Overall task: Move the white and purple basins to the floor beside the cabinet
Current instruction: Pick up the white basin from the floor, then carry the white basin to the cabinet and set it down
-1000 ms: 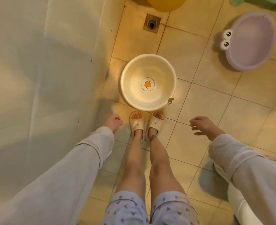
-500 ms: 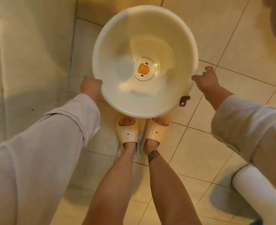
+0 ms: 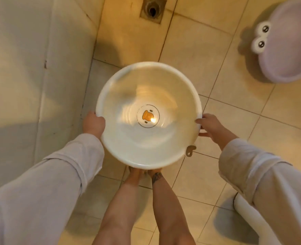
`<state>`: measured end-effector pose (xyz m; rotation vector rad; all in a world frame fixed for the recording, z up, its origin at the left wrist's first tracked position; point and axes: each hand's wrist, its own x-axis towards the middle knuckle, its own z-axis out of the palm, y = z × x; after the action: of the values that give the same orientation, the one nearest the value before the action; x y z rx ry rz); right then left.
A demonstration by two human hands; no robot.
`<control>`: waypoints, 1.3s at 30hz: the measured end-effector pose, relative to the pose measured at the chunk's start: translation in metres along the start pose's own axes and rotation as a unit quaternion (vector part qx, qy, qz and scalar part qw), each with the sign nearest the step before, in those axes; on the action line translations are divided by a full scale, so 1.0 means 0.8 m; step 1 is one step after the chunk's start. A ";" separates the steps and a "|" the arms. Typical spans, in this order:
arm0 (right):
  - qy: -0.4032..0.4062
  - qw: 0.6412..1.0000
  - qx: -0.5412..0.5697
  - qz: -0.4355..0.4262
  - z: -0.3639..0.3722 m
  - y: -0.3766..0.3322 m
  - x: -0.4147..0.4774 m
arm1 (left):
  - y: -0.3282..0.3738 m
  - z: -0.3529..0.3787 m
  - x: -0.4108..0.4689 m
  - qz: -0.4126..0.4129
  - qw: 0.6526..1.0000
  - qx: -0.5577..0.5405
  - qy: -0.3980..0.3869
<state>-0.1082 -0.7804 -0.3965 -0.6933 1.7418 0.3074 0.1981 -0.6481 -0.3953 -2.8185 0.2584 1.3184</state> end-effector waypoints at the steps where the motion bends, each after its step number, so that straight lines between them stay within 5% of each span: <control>1: 0.003 1.000 0.005 0.001 -0.008 0.002 -0.026 | -0.002 -0.016 -0.020 0.000 1.000 0.010 -0.008; 7: 0.034 0.999 0.006 -0.004 -0.063 0.003 -0.203 | -0.003 -0.132 -0.154 -0.007 0.999 0.011 -0.051; 17: 0.073 0.981 0.173 -0.039 -0.125 0.024 -0.421 | 0.005 -0.281 -0.310 0.084 0.984 -0.128 -0.088; 22: 0.062 0.935 0.345 -0.048 -0.148 0.042 -0.475 | 0.010 -0.326 -0.380 0.099 0.911 -0.381 -0.123; 25: 0.052 0.916 0.390 -0.075 -0.160 0.058 -0.499 | 0.026 -0.340 -0.412 0.113 0.882 -0.436 -0.138; 32: 0.087 0.870 0.479 -0.080 -0.186 0.139 -0.543 | 0.079 -0.313 -0.462 0.155 0.884 -0.376 -0.231; 39: 0.176 0.755 0.630 -0.041 -0.170 0.270 -0.579 | 0.146 -0.248 -0.518 0.222 0.922 -0.105 -0.300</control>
<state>-0.2760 -0.5495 0.0489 0.2136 1.7799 -1.0802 0.0696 -0.7222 0.0548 -2.4058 0.8014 2.3442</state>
